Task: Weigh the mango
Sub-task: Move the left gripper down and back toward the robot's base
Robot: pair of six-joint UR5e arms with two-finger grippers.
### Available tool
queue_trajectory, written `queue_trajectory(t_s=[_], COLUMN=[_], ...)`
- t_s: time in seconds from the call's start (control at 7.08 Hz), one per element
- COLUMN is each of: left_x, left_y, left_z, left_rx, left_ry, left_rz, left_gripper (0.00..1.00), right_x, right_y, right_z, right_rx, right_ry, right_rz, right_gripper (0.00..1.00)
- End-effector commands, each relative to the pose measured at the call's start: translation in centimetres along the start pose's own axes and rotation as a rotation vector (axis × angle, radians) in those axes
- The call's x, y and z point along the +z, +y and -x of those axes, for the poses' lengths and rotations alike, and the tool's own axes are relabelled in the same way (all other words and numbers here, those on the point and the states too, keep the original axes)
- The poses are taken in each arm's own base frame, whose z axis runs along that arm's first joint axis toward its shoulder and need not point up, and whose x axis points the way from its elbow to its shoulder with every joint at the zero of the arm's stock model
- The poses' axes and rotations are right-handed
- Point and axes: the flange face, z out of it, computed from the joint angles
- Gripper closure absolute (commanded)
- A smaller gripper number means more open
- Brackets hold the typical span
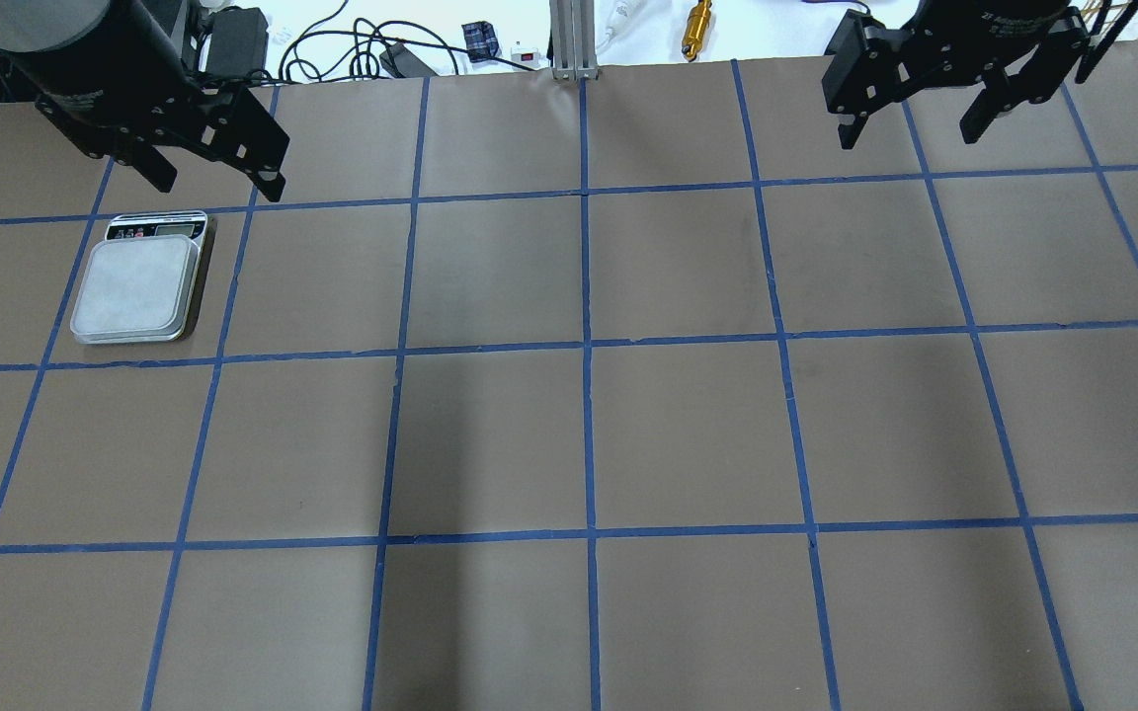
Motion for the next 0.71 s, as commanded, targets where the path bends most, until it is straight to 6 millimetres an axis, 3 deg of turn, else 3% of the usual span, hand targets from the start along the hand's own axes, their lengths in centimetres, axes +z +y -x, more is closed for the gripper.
queue_trajectory(t_s=[0.0,0.42,0.57], left_x=[-0.7,-0.4,0.4], left_y=[2.8,7.2,9.5], left_z=[7.4,19.6,24.8], left_rx=[0.179,0.383,0.414], left_ry=[0.022,-0.002,0.022], left_rz=[0.055,0.114,0.122], left_gripper=[0.00,0.00,0.00], right_x=[0.1,0.1,0.1], right_y=[0.0,0.0,0.0], right_z=[0.0,0.0,0.0], right_rx=[0.000,0.000,0.000], right_ry=[0.000,0.000,0.000], right_rz=[0.001,0.001,0.001], right_gripper=[0.00,0.00,0.00])
